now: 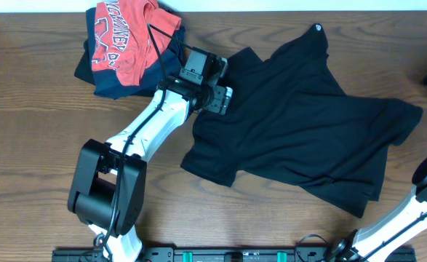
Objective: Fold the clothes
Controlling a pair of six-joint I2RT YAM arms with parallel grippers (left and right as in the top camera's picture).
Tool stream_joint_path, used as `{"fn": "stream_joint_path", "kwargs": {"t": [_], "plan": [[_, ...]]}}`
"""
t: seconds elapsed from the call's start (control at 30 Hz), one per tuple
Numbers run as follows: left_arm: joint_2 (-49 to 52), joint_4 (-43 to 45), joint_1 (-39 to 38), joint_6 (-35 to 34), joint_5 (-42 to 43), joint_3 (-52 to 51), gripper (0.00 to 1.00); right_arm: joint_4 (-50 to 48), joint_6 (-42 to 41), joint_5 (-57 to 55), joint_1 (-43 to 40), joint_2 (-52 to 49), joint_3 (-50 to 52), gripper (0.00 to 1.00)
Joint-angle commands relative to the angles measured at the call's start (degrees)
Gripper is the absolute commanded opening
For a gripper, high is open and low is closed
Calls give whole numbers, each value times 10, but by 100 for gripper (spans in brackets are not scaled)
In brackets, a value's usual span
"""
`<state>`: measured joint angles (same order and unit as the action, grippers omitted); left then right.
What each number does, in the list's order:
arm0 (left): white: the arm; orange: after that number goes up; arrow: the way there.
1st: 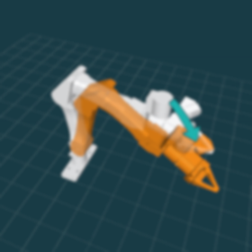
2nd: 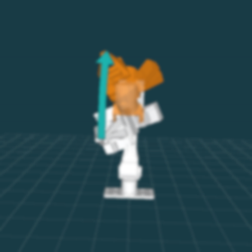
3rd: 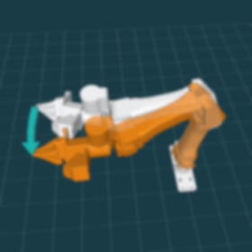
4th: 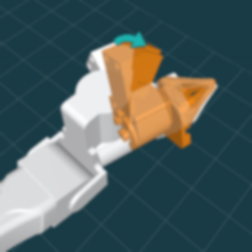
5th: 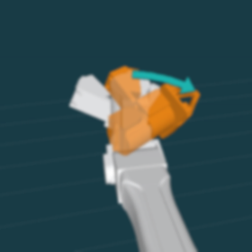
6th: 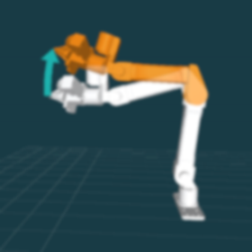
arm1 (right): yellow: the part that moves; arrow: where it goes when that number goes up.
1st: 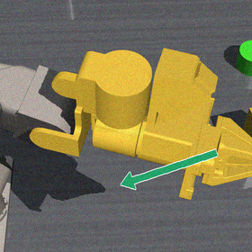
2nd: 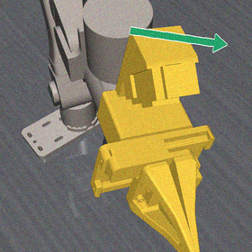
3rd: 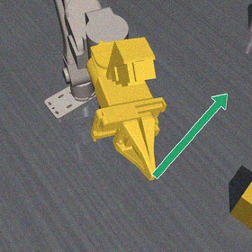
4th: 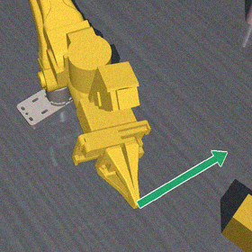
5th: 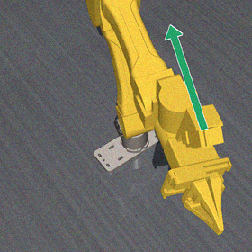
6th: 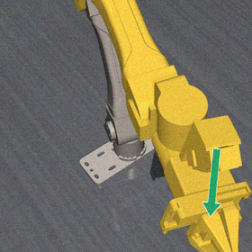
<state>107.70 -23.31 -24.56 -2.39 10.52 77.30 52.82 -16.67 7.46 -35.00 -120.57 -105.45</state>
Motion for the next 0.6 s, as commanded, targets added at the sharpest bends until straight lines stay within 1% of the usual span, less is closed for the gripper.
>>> {"fn": "stream_joint_path", "kwargs": {"t": [0.0, 0.1, 0.2, 0.27, 0.43, 0.57], "plan": [[7, 3, 1, -14, -9, 0, 79, 87, 28, 101, 20, 26, -51, 79], [5, 2, 8, -21, -9, 2, 80, 174, 56, 132, 43, 38, -54, 77], [4, 2, 23, -53, -7, 5, 80, 246, 88, 119, 75, 43, -54, 74], [3, -2, 34, -72, -7, 8, 80, 276, 102, 103, 103, 51, -46, 72], [-4, -28, 59, -81, 9, 10, 80, 288, 101, 73, 167, 108, 3, 72], [-4, -49, 68, -80, 8, 9, 80, 273, 79, 45, 203, 194, 88, 72]]}}
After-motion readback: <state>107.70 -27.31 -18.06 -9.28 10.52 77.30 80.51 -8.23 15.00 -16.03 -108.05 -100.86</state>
